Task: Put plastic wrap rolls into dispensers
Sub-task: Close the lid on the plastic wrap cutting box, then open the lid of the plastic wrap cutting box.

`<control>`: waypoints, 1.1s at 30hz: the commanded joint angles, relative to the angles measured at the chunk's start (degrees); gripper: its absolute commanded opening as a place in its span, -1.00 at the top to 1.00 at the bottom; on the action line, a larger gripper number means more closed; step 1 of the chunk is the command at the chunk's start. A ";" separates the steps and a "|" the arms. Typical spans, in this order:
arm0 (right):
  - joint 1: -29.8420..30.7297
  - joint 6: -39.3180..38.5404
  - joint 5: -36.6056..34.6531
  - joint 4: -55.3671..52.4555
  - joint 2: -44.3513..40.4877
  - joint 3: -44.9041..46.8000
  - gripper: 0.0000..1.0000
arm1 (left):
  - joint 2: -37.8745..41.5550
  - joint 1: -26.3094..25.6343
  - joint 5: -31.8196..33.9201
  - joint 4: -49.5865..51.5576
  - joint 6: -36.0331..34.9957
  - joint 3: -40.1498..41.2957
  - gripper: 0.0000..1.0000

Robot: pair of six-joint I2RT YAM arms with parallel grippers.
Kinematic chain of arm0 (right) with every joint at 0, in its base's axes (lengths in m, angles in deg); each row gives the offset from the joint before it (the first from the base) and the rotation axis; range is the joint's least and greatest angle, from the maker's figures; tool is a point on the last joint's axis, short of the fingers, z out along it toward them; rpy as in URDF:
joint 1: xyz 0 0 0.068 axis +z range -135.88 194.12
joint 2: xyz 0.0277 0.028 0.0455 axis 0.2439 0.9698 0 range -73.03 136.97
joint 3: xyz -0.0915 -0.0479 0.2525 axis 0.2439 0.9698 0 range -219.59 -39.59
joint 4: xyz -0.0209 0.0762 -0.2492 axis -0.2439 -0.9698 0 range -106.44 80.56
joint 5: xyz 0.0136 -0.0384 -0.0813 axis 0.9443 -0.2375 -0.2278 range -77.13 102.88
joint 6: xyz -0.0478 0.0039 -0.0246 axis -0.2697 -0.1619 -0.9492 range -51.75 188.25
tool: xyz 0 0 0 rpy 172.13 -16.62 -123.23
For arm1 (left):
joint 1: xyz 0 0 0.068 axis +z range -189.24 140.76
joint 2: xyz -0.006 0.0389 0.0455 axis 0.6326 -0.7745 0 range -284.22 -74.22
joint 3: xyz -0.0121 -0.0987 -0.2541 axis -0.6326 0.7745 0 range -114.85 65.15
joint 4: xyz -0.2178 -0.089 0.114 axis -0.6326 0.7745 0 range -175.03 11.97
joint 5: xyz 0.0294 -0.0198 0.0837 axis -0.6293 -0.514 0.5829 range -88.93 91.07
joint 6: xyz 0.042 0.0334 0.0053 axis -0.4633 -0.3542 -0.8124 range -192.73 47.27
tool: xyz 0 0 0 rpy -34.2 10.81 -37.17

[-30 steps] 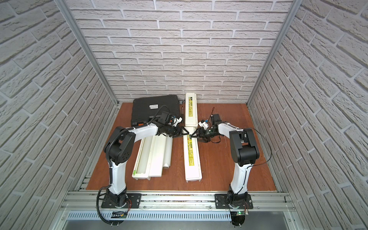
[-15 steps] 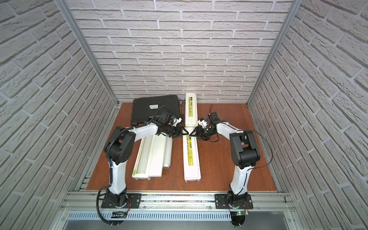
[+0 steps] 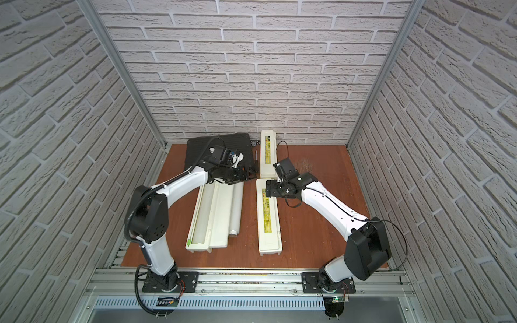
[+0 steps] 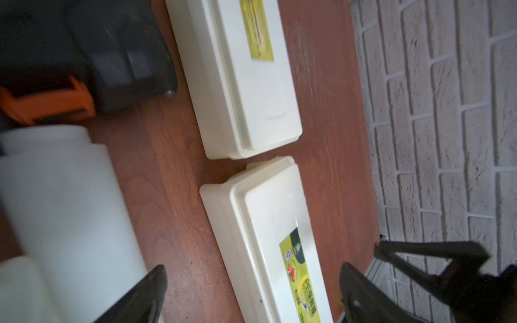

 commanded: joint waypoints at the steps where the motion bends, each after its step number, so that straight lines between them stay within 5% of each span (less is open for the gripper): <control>1: 4.25 5.32 -11.57 -5.23 3.03 -1.46 -0.73 | 2.34 1.58 0.55 -0.87 -1.21 0.87 -0.91; 6: 9.57 6.57 -16.86 -9.99 10.12 -7.21 -0.79 | 3.26 2.32 1.21 0.55 -2.35 1.50 -0.91; 13: 11.51 7.99 -15.22 -8.07 14.32 -7.84 -0.79 | 5.22 2.42 2.13 0.51 -2.48 6.08 -0.91; 24: 11.66 6.19 -12.22 -7.81 16.15 -8.61 -0.43 | 5.60 1.83 4.22 0.99 -2.02 8.91 -0.90; 33: 6.84 3.77 1.48 0.18 8.87 -3.26 -0.32 | 0.21 -1.46 6.09 5.13 -2.49 7.03 -0.70</control>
